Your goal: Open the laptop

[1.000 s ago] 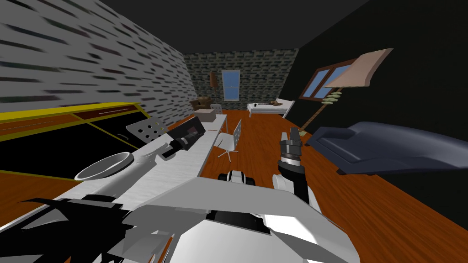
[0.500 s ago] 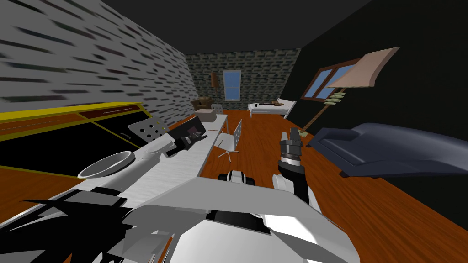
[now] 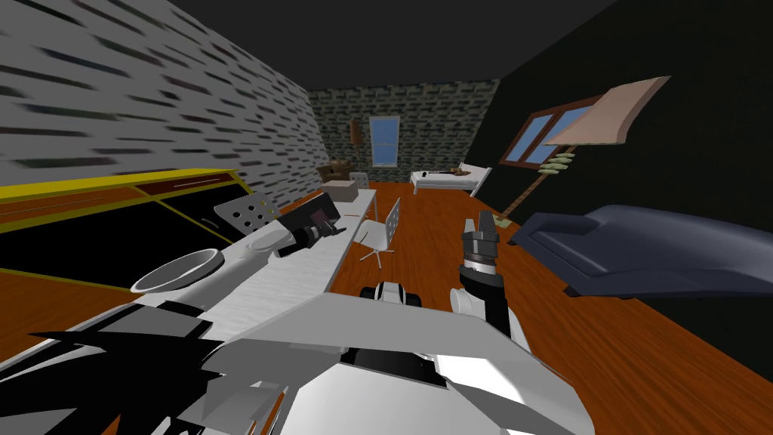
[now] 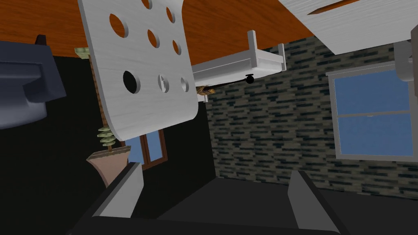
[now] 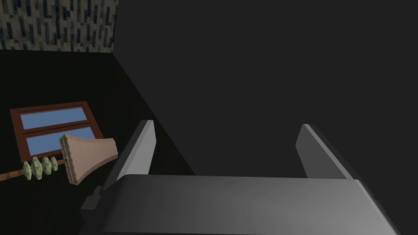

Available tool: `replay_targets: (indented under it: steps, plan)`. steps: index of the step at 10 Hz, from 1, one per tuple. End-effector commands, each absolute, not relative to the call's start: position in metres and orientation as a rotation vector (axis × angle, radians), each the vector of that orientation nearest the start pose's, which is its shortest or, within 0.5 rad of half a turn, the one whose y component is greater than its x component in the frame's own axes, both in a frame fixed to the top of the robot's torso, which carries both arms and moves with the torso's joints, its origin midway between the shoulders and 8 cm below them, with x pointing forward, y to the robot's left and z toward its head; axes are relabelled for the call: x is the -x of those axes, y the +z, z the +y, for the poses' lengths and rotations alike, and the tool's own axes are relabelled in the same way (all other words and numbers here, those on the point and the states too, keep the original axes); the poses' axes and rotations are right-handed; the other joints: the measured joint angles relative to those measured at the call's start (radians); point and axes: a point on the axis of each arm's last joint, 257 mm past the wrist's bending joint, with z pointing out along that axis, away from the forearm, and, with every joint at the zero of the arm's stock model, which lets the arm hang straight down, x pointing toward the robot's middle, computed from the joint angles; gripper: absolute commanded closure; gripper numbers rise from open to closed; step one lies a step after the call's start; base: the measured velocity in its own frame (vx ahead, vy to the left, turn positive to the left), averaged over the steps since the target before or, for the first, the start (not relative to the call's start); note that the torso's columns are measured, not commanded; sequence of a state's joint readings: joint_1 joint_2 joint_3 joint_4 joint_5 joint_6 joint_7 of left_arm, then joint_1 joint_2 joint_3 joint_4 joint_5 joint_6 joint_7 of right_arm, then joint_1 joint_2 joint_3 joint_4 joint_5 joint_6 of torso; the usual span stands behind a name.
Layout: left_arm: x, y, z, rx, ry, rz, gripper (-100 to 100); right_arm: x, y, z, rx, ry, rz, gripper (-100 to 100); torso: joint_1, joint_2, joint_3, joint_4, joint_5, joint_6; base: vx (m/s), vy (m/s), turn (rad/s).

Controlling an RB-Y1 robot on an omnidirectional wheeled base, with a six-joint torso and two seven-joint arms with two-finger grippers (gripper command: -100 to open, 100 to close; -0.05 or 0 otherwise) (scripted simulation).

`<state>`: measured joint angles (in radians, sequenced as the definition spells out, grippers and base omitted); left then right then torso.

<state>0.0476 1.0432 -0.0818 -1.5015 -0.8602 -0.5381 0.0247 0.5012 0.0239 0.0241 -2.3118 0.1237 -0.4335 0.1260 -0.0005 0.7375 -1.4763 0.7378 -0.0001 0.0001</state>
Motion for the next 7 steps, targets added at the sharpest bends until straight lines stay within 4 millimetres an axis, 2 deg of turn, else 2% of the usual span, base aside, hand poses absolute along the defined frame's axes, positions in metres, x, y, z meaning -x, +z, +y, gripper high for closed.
replay_targets:
  steps: [1,2,3,7]
  plan:
    - [-0.483,-0.202,0.377,-0.714,-0.153,1.780,-100,-0.352,0.025,-0.262,-0.579,1.118,0.716,0,0.001,0.001,0.000,0.000,0.000,0.000,0.000,0.000,0.000]
    - [-0.483,-0.203,0.377,-0.725,-0.143,1.782,-100,-0.352,0.025,-0.262,-0.579,1.118,0.716,0,0.001,0.001,0.001,0.000,0.000,0.000,0.000,0.000,0.000]
    - [-0.482,-0.209,0.361,-0.846,-0.140,1.777,-100,-0.352,0.025,-0.262,-0.579,1.118,0.716,0,0.001,0.001,0.001,0.000,0.000,0.000,0.016,-0.011,0.072]
    - [-0.479,-0.223,0.367,-0.935,-0.064,1.791,-100,-0.352,0.025,-0.262,-0.579,1.118,0.716,0,0.001,0.001,0.001,0.000,0.000,0.000,0.007,-0.008,0.003]
